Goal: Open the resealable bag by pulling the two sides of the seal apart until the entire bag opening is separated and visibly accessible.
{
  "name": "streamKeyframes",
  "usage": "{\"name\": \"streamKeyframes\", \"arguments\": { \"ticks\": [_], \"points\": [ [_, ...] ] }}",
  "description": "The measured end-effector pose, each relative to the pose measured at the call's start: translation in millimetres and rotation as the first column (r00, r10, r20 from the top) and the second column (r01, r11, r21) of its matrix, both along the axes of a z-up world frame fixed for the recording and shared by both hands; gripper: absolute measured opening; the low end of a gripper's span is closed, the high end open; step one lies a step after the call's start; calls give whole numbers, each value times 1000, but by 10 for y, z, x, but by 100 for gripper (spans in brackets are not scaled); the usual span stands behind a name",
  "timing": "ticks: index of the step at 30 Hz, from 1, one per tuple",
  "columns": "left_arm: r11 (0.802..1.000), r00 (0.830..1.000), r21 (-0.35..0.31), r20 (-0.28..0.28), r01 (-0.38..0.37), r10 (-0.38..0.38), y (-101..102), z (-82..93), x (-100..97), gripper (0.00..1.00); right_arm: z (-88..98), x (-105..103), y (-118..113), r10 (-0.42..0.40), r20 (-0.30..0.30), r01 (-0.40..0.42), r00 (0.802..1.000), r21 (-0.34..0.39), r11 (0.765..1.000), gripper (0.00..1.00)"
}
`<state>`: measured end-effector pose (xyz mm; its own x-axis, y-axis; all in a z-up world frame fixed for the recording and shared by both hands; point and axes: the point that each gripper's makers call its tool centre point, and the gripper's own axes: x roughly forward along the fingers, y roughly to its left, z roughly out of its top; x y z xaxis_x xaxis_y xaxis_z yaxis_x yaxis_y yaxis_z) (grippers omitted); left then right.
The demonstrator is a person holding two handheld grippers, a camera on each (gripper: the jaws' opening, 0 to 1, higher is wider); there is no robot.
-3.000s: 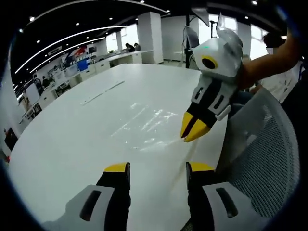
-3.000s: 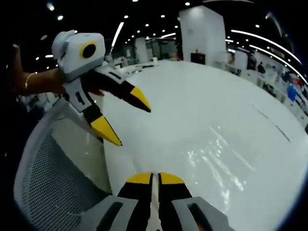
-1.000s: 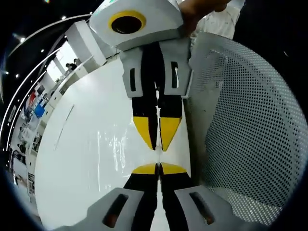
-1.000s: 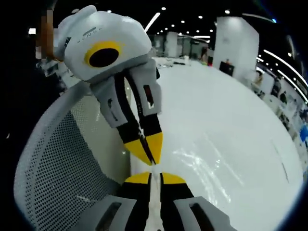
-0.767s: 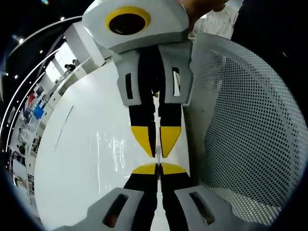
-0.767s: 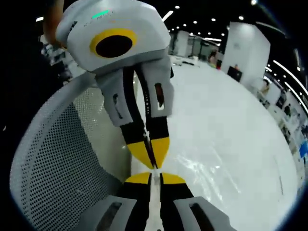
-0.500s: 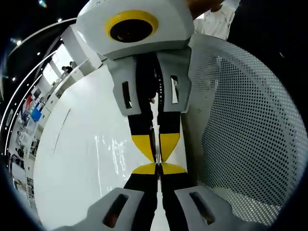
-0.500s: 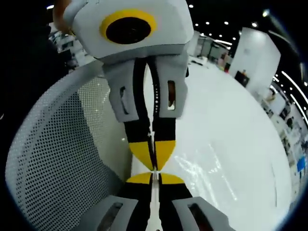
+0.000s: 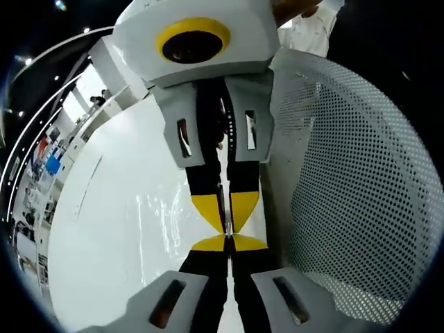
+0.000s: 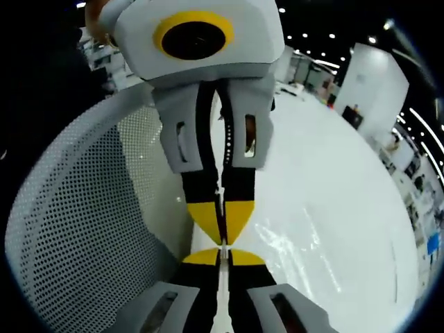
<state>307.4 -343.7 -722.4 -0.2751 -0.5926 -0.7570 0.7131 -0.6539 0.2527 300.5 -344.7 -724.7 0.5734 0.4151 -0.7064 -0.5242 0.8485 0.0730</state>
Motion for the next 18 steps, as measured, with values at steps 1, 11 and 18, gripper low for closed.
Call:
{"name": "streamKeyframes", "arguments": {
  "ticks": [1,11,18],
  "points": [
    [1000,1000,-1,-2,0,0,-3,4,5,0,2,4,3,17,12,-17,1000,-21,1000,0],
    [997,997,19,0,78,-78,25,-6,-92,0,-64,39,151,243,12,-234,970,-225,946,0],
    [1000,999,11,-27,21,-21,27,-16,-103,0,-87,-3,142,247,27,-235,969,-223,946,0]
  ]
}}
